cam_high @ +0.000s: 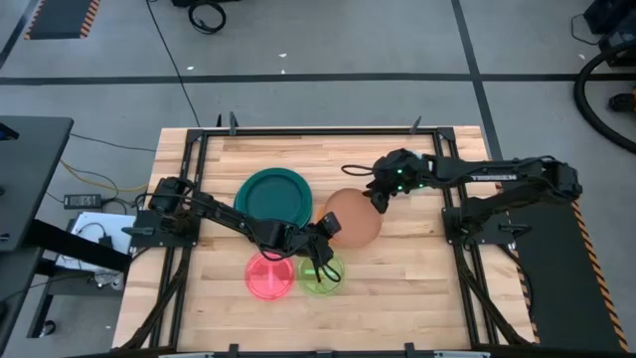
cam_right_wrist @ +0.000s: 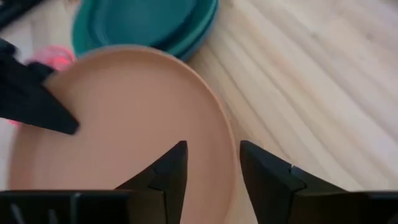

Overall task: Stack plastic plates
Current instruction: Stack the brown plate on the dark blue plate

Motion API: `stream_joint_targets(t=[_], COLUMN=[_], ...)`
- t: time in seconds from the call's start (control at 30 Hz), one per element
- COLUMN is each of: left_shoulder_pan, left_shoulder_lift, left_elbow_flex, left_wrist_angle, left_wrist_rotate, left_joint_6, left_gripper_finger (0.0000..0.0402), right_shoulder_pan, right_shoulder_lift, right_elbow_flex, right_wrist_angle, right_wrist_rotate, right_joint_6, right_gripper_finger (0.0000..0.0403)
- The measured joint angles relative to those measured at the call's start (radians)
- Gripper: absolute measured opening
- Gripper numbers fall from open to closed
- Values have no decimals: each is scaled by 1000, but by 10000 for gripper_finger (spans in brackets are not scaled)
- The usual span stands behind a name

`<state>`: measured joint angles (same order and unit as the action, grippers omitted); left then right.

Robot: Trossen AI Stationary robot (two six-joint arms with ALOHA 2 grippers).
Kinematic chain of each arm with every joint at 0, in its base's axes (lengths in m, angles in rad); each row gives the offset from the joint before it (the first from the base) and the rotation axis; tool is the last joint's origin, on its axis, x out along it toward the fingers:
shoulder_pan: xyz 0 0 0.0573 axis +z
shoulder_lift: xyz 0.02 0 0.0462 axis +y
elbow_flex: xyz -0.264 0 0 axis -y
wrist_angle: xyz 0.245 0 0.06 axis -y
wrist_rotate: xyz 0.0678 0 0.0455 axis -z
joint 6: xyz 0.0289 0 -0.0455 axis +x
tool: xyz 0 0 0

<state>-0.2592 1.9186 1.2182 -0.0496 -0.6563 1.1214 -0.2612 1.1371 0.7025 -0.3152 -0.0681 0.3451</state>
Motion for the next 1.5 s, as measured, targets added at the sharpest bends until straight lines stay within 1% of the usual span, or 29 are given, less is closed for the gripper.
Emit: stream_joint_targets(t=[0.1, 0.2, 0.3, 0.37, 0.53, 0.77, 0.97, 1.1, 1.3, 1.5], left_shoulder_pan=[-4, -13, -21, -27, -56, -120, -171, -188, -189, -184], left_shoulder_lift=[-1, -2, -4, -8, -33, -110, -122, -119, -119, -118], left_elbow_flex=[0, 0, 0, 0, -2, 0, 0, -21, -96, -148], left_wrist_angle=[-5, -29, -100, -184, -450, -737, -970, -1008, -1015, -1012], left_wrist_rotate=[-46, -137, -234, -268, -276, -279, -276, -271, -269, -264], left_joint_6=[-61, -113, -209, -318, -642, -1024, -1257, -1350, -1401, -1427], left_gripper_finger=[61, 60, 60, 60, 60, 60, 60, 60, 60, 60], right_shoulder_pan=[9, 20, 26, 26, 26, 18, 2, -14, -47, -83], right_shoulder_lift=[-60, -112, -155, -177, -212, -223, -224, -224, -224, -223], right_elbow_flex=[0, 0, 0, 0, 0, 0, 0, 0, 0, 0], right_wrist_angle=[-17, -61, -99, -108, -108, -86, -50, -51, -14, 24], right_wrist_rotate=[41, 94, 131, 144, 157, 157, 156, 155, 145, 97], right_joint_6=[0, -7, -9, -16, -43, -81, -104, -115, -149, -182], right_gripper_finger=[158, 158, 158, 158, 158, 158, 158, 158, 158, 158])
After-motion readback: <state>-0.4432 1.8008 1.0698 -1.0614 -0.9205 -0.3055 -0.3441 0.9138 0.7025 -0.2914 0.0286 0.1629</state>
